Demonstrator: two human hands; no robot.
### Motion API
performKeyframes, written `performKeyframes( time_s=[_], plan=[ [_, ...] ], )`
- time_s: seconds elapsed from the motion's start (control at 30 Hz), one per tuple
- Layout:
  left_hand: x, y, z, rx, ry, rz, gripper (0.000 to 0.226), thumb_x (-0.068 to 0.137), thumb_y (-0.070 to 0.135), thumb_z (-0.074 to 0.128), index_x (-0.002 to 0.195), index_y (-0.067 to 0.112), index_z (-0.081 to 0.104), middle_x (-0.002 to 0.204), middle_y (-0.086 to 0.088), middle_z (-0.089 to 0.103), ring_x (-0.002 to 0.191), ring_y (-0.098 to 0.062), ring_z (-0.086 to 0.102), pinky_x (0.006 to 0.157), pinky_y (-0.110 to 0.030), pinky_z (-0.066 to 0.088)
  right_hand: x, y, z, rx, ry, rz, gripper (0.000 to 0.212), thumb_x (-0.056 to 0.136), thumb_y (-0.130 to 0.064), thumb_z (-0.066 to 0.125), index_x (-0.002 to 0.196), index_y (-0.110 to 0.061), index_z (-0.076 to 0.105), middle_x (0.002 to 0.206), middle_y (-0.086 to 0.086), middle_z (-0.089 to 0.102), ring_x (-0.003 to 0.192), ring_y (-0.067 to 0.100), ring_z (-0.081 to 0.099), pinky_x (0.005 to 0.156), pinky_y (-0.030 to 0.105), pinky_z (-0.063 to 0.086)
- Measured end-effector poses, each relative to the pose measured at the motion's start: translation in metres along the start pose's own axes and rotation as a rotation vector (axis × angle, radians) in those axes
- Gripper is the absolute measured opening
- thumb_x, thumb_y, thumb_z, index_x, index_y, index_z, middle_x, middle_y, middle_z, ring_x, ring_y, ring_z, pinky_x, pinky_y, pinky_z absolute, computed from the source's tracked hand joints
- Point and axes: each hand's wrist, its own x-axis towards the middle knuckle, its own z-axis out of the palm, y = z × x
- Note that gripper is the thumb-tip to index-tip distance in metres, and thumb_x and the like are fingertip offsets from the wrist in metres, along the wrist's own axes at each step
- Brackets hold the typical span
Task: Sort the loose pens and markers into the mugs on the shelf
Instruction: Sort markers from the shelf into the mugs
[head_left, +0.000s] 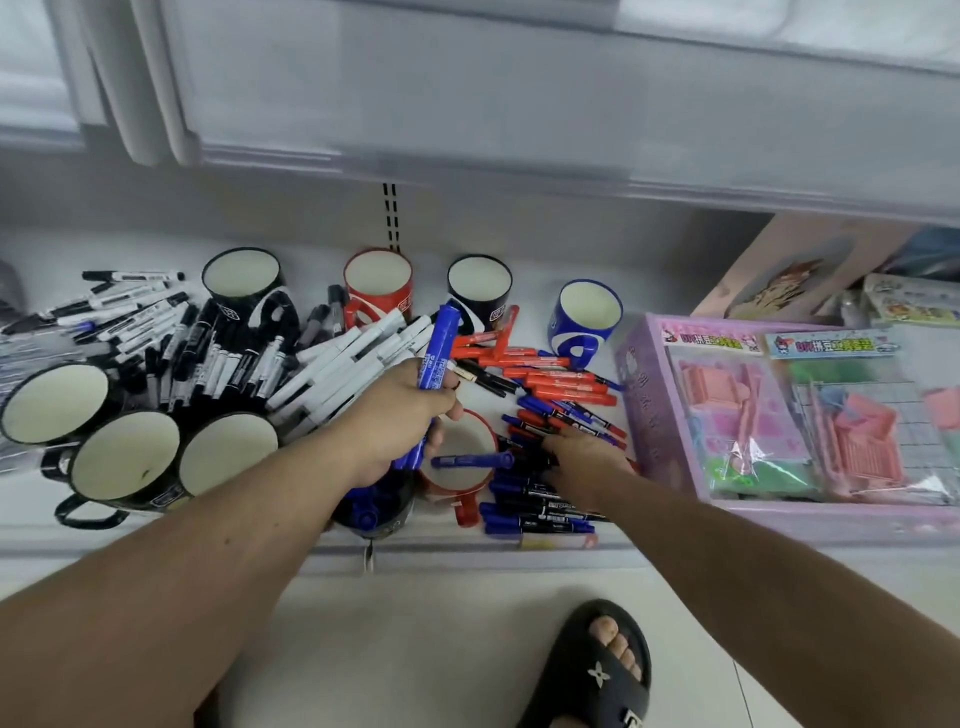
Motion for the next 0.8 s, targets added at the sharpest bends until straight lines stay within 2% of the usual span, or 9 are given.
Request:
performKeyframes(
  time_s=[0.1, 0.17, 0.23, 0.27, 0.33, 0.4, 0.5, 0.6, 0.8],
  plan=[
    [0.001, -0.003, 0.002, 0.021, 0.007, 0.011, 0.006, 0.098, 0.011, 0.05, 0.099, 0.011, 0.055, 0.072, -0.003, 0.059, 0.045, -0.012, 0.045, 0.046, -0.027, 0.043, 0.005, 0.012, -0.001, 0.112, 0.045, 0.065, 0.033, 0.093, -0.032, 0.06, 0.124, -0.023, 0.056, 0.122, 0.005, 0.06, 0.106, 0.025, 0.06, 0.088, 0.036, 0.052],
    [0.002, -0.004, 0.002, 0.081, 0.01, 0.024, 0.017, 0.099, 0.021, 0.05, 0.086, 0.01, 0.053, 0.059, 0.001, 0.054, 0.044, -0.013, 0.043, 0.048, -0.027, 0.043, 0.007, 0.018, -0.009, 0.29, 0.115, 0.139, 0.03, 0.093, -0.028, 0.059, 0.121, -0.02, 0.055, 0.114, 0.006, 0.063, 0.098, 0.026, 0.061, 0.08, 0.033, 0.051],
    [0.004, -0.005, 0.0, 0.088, 0.008, 0.035, 0.024, 0.098, 0.025, 0.051, 0.079, 0.012, 0.048, 0.055, 0.0, 0.046, 0.045, -0.014, 0.039, 0.051, -0.03, 0.041, 0.004, 0.018, -0.021, 0.411, 0.175, 0.184, 0.023, 0.092, -0.024, 0.056, 0.115, -0.021, 0.054, 0.1, 0.005, 0.064, 0.087, 0.025, 0.061, 0.071, 0.029, 0.047],
    [0.004, -0.006, -0.001, 0.075, 0.011, 0.036, 0.024, 0.098, 0.025, 0.052, 0.078, 0.013, 0.046, 0.056, -0.001, 0.043, 0.046, -0.015, 0.037, 0.053, -0.032, 0.039, 0.0, 0.017, -0.027, 0.413, 0.166, 0.172, 0.018, 0.091, -0.022, 0.054, 0.109, -0.023, 0.054, 0.095, 0.004, 0.064, 0.083, 0.024, 0.061, 0.068, 0.028, 0.046],
    [0.005, -0.007, -0.001, 0.064, 0.014, 0.031, 0.022, 0.096, 0.023, 0.053, 0.078, 0.014, 0.045, 0.058, -0.001, 0.041, 0.047, -0.014, 0.033, 0.054, -0.033, 0.036, -0.014, 0.013, -0.032, 0.377, 0.043, 0.09, 0.017, 0.09, -0.016, 0.051, 0.103, -0.025, 0.056, 0.092, 0.0, 0.063, 0.082, 0.019, 0.061, 0.067, 0.027, 0.048],
    [0.004, -0.007, 0.001, 0.063, 0.01, 0.024, 0.02, 0.096, 0.023, 0.053, 0.08, 0.014, 0.045, 0.059, -0.001, 0.04, 0.047, -0.014, 0.032, 0.053, -0.032, 0.036, -0.03, 0.006, -0.021, 0.271, -0.102, -0.038, 0.024, 0.089, -0.015, 0.053, 0.109, -0.028, 0.059, 0.093, -0.004, 0.062, 0.087, 0.016, 0.061, 0.074, 0.028, 0.052],
    [0.002, -0.007, 0.002, 0.061, 0.004, 0.03, 0.019, 0.096, 0.022, 0.053, 0.081, 0.014, 0.044, 0.059, 0.0, 0.038, 0.047, -0.014, 0.032, 0.048, -0.029, 0.037, -0.041, -0.005, 0.0, 0.042, -0.127, -0.196, 0.026, 0.089, -0.033, 0.062, 0.114, -0.028, 0.058, 0.104, -0.004, 0.061, 0.096, 0.014, 0.059, 0.083, 0.03, 0.052],
    [0.002, -0.008, -0.003, 0.058, 0.026, 0.031, 0.019, 0.094, 0.023, 0.054, 0.081, 0.014, 0.044, 0.06, -0.001, 0.038, 0.046, -0.015, 0.033, 0.049, -0.03, 0.037, -0.029, -0.007, 0.01, 0.017, -0.108, -0.182, 0.035, 0.089, -0.04, 0.066, 0.12, -0.026, 0.057, 0.111, -0.003, 0.061, 0.101, 0.016, 0.06, 0.084, 0.029, 0.05],
    [-0.003, -0.006, -0.013, 0.04, 0.076, 0.023, 0.025, 0.096, 0.023, 0.054, 0.074, 0.016, 0.044, 0.053, 0.001, 0.04, 0.044, -0.015, 0.033, 0.048, -0.029, 0.036, -0.021, -0.002, 0.014, 0.121, -0.175, -0.097, 0.033, 0.09, -0.034, 0.066, 0.12, -0.023, 0.059, 0.111, -0.001, 0.063, 0.104, 0.017, 0.06, 0.088, 0.028, 0.049]
  ],
)
